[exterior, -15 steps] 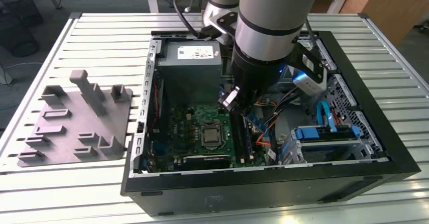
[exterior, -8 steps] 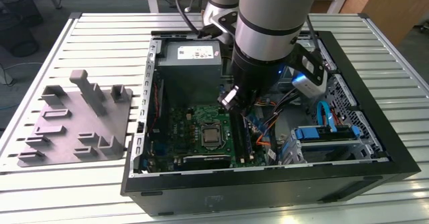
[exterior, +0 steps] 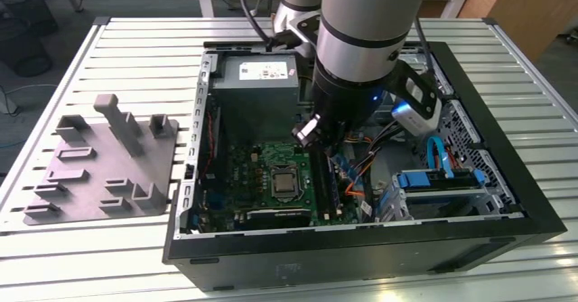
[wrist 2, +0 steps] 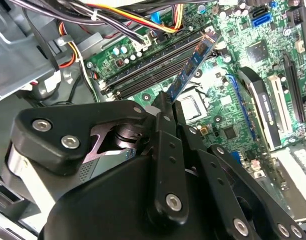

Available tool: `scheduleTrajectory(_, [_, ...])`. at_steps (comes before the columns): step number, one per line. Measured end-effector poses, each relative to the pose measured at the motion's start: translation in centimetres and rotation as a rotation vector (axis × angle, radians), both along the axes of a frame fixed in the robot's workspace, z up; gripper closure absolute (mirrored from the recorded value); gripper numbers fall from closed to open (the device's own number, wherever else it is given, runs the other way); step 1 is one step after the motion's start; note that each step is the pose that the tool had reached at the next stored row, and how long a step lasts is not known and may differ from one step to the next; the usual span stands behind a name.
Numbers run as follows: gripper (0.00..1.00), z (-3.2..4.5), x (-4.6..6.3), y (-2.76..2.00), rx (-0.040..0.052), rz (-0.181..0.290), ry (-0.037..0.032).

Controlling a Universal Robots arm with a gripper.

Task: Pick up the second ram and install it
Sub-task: 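Insert the second ram into the second slot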

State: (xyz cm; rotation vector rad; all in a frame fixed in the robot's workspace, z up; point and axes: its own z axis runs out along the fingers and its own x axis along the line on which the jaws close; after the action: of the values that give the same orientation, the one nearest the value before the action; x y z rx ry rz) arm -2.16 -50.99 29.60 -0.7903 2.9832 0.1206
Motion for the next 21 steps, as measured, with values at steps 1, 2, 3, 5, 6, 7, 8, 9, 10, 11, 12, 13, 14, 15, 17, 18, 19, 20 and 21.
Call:
scheduleTrajectory(1, [0.86, 0.0, 0.0, 0.0, 0.0, -0.008, 0.0])
scheduleTrajectory(2, [0.86, 0.0, 0.0, 0.0, 0.0, -0.016, 0.0])
scheduleTrajectory(3, [0.86, 0.0, 0.0, 0.0, 0.0, -0.025, 0.0])
scheduleTrajectory(5, [0.86, -0.01, 0.0, 0.0, 0.0, -0.041, 0.0])
scheduleTrajectory(6, [0.86, -0.01, 0.0, 0.0, 0.0, -0.05, 0.0])
scheduleTrajectory(7, [0.86, -0.01, 0.0, 0.0, 0.0, -0.058, 0.0])
scheduleTrajectory(8, [0.86, -0.01, 0.0, 0.0, 0.0, -0.066, 0.0])
scheduleTrajectory(9, [0.86, -0.01, 0.0, 0.0, 0.0001, -0.075, 0.0])
scheduleTrajectory(10, [0.86, -0.01, 0.0, 0.0, 0.0, -0.084, 0.0])
scheduleTrajectory(11, [0.86, -0.01, 0.0, 0.0, 0.0, -0.092, 0.0])
scheduleTrajectory(12, [0.86, -0.01, 0.0, 0.0, 0.0, -0.101, 0.0])
scheduleTrajectory(13, [0.86, -0.01, 0.0, 0.0, 0.0, -0.109, 0.0])
scheduleTrajectory(14, [0.86, -0.01, 0.0, 0.0, 0.0, -0.117, 0.0])
scheduleTrajectory(15, [0.86, -0.02, 0.0, 0.0, 0.0001, -0.125, 0.0])
scheduleTrajectory(17, [0.86, -0.02, 0.0, 0.0, 0.0, -0.14, 0.0])
scheduleTrajectory(18, [0.86, -0.02, 0.0, 0.0, 0.0, -0.148, 0.0])
scheduleTrajectory(19, [0.86, -0.02, 0.0, 0.0, 0.0001, -0.156, 0.0])
scheduleTrajectory(20, [0.86, -0.02, 0.0, 0.0, 0.0, -0.164, 0.0])
scheduleTrajectory(21, [0.86, -0.02, 0.0, 0.0, 0.0, -0.171, 0.0])
